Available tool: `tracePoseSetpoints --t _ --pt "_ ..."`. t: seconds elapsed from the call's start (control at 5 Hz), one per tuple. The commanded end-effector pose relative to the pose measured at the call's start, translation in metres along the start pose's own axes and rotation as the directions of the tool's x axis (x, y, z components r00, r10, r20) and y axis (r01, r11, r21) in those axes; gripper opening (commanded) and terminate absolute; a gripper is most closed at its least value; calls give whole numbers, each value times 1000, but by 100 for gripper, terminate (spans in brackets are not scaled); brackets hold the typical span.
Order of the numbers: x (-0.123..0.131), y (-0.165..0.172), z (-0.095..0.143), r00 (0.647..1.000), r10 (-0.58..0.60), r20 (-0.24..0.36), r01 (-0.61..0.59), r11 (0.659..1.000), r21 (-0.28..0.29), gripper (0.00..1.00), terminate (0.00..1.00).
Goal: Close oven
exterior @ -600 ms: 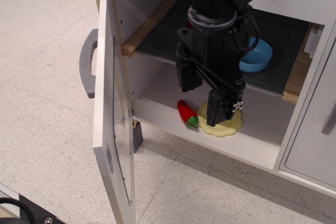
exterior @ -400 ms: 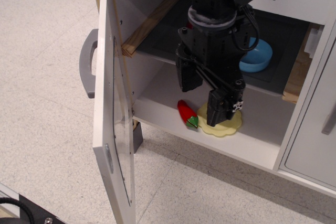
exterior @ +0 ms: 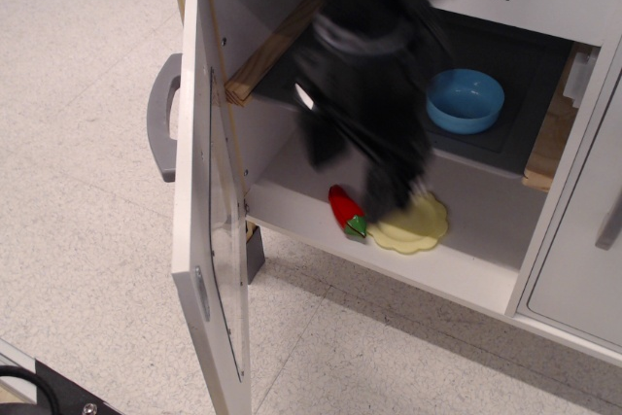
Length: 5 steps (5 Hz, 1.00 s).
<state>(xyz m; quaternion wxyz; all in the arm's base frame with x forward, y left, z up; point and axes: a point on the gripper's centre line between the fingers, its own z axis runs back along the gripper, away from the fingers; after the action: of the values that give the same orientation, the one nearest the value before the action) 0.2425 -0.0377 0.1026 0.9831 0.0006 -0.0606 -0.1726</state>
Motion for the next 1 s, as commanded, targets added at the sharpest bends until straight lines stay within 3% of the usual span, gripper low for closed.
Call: tracePoseSetpoints --t 0.0,0.2,0.4,0.6,0.8 --pt "-40 40 51 921 367 135 -380 920 92 100 0" --pt "-63 55 60 881 466 81 -472 875 107 100 0" --pt "-78 64 49 879 477 12 -476 875 83 100 0" --pt "-75 67 28 864 504 -3 -503 862 66 100 0" --pt "-66 64 13 870 493 1 -492 869 54 100 0"
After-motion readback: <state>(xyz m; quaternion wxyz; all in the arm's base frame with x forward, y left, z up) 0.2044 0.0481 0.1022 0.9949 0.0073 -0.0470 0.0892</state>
